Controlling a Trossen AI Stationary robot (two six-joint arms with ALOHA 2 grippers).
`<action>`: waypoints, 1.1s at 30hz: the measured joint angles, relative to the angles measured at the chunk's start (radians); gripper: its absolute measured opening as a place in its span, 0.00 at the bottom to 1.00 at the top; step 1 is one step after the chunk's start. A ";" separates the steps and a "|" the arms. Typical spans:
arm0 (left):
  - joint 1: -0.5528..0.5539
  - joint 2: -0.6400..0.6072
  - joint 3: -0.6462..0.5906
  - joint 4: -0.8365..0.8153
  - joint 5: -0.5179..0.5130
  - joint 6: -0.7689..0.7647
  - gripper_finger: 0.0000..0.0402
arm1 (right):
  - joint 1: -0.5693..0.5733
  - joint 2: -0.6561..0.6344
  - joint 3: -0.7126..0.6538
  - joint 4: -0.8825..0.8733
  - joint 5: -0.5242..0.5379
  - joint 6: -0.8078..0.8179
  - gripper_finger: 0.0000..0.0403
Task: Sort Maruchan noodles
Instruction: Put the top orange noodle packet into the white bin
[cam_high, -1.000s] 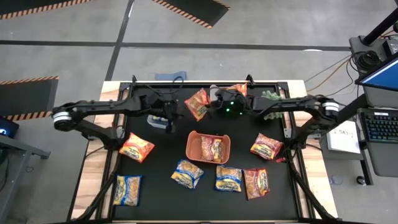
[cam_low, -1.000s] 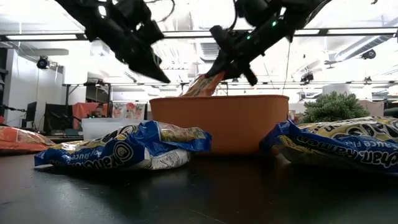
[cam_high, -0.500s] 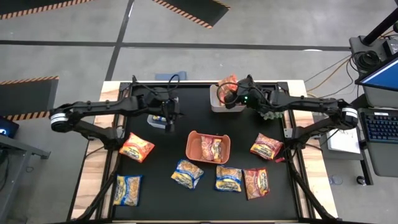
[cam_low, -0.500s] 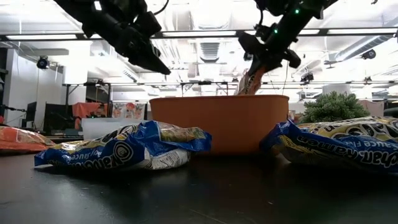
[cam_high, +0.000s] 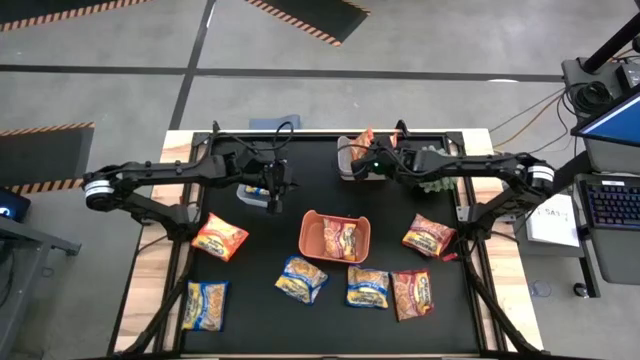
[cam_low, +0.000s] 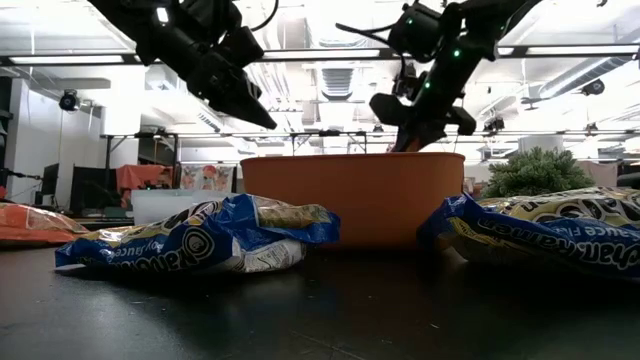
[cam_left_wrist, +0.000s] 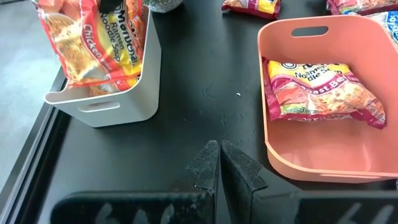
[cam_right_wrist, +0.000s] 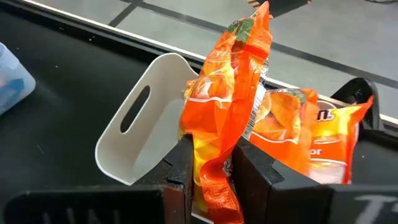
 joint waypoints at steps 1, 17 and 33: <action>0.000 0.000 0.000 0.000 0.000 0.000 0.00 | 0.000 0.007 0.000 0.004 0.000 0.000 0.18; 0.000 0.000 -0.005 0.006 0.000 0.000 0.00 | -0.002 0.081 0.000 0.004 0.004 0.010 0.32; 0.000 0.000 -0.005 0.007 0.000 -0.048 0.00 | -0.013 -0.105 0.000 -0.099 -0.114 -0.027 0.43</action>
